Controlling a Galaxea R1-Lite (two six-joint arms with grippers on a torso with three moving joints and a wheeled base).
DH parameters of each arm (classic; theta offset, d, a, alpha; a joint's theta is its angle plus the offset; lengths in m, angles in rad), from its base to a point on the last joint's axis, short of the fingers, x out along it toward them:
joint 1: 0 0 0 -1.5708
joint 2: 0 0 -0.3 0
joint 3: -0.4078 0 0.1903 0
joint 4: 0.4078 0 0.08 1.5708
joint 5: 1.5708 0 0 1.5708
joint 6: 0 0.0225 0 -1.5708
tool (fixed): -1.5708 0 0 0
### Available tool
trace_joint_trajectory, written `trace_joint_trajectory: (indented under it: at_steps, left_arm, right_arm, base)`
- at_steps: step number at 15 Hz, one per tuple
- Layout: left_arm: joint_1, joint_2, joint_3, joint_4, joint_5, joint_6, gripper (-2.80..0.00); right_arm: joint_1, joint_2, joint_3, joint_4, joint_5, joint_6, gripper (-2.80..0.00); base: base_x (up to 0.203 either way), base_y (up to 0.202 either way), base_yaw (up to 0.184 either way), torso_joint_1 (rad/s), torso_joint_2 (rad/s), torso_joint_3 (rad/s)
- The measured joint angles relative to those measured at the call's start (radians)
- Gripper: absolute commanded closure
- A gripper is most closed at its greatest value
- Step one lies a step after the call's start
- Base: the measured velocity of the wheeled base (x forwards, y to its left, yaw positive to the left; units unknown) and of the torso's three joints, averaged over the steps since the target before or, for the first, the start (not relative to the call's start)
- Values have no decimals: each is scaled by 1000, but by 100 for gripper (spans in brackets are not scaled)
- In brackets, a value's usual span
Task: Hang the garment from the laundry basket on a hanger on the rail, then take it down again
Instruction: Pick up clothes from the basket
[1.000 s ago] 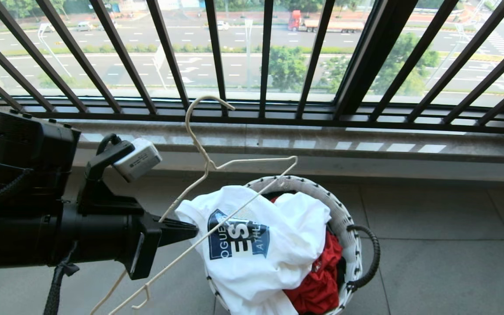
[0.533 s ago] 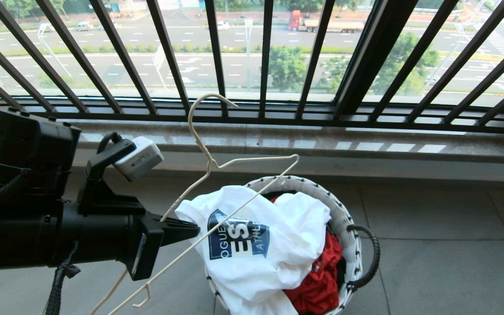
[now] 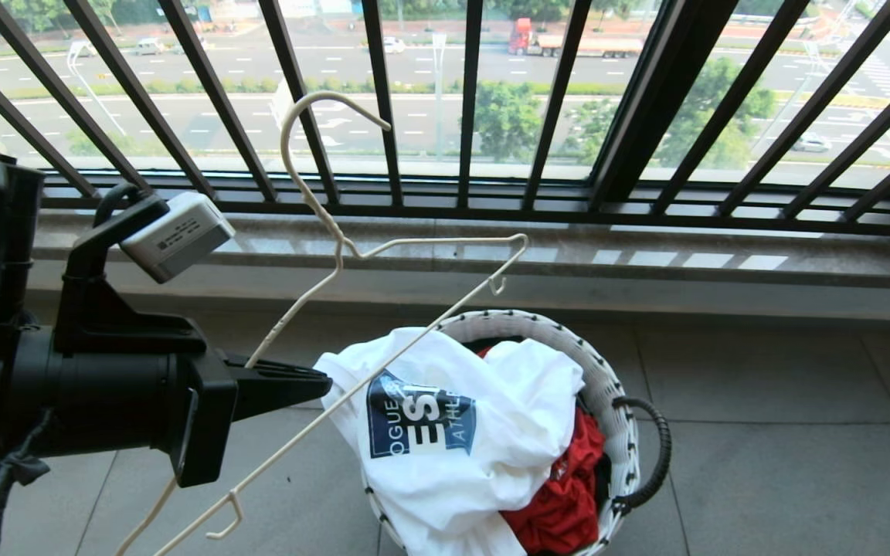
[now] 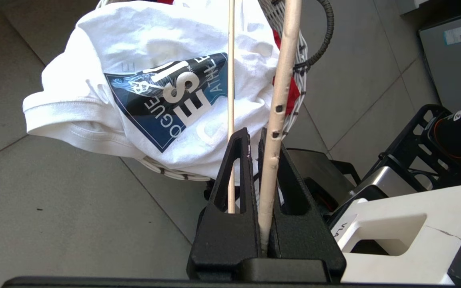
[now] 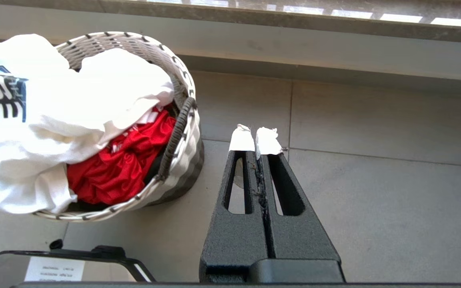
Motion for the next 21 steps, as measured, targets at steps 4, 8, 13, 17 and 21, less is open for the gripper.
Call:
trace_joint_trajectory:
  at_steps: [4,8,13,17,21]
  left_arm:
    - [2,8,-67,26,20,-88,0]
    - [2,53,-123,31,154,-103,0]
    - [2,75,-179,34,285,-139,0]
    - [4,74,-185,29,288,-139,0]
    - [10,67,-185,26,316,-139,0]
  right_arm:
    - [68,423,-255,-66,98,97,0]
    - [304,837,-493,-143,132,295,0]
    - [557,1220,-724,-350,127,410,0]
    - [692,1369,-781,-284,114,420,0]
    - [763,1449,-799,-224,110,427,0]
  base:
    - [0,0,0,0,0,0]
    - [0,0,0,0,0,0]
    - [0,0,0,0,0,0]
    - [0,0,0,0,0,0]
    - [0,0,0,0,0,0]
